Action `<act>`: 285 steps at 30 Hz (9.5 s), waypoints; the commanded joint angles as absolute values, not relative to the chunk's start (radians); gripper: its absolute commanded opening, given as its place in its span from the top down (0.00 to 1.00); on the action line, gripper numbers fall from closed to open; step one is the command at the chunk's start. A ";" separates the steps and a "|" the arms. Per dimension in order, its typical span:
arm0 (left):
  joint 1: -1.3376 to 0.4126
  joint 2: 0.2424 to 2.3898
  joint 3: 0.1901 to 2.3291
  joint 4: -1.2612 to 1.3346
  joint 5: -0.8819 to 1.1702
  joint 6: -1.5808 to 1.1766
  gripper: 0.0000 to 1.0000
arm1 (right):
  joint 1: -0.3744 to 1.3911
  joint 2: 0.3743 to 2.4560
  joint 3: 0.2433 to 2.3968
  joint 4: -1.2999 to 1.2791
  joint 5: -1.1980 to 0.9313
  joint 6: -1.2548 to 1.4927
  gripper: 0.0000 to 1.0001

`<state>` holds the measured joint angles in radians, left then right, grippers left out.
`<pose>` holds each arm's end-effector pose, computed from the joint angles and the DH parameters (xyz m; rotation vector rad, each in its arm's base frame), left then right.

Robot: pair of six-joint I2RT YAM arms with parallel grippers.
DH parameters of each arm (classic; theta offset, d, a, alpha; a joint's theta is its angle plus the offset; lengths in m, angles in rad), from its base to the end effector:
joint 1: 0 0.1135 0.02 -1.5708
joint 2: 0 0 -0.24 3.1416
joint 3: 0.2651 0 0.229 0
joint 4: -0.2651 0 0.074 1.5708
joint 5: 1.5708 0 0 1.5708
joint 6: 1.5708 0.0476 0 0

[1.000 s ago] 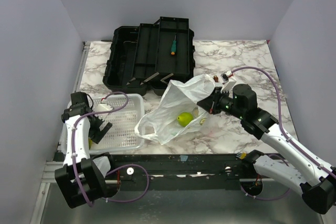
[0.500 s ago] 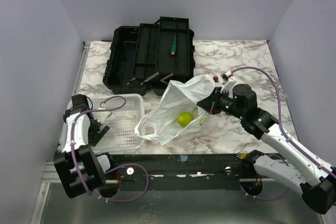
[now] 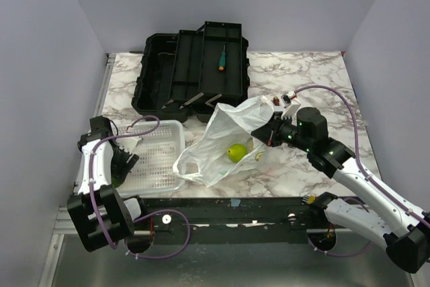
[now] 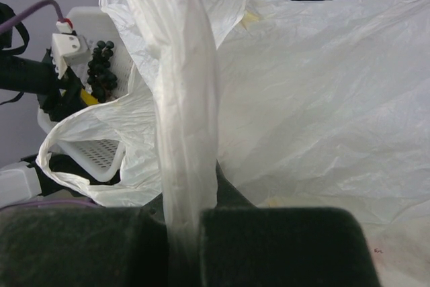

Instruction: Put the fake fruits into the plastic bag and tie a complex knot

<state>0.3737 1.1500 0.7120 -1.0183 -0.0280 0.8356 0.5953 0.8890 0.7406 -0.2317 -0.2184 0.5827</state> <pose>0.1498 0.0602 0.1724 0.6982 2.9797 0.1350 0.1665 0.1252 0.2818 -0.1667 2.0682 0.9672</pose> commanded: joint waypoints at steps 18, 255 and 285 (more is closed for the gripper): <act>-0.157 0.889 1.203 -0.776 0.892 0.459 0.47 | 0.591 0.910 0.788 -0.193 -0.164 0.632 0.99; -0.728 1.446 1.197 -0.160 0.664 0.268 0.04 | 0.521 0.799 0.828 -0.382 -0.028 0.438 0.99; -0.403 1.279 0.919 -0.077 0.503 -0.558 0.07 | 0.522 0.676 0.706 -0.410 -0.125 0.362 0.99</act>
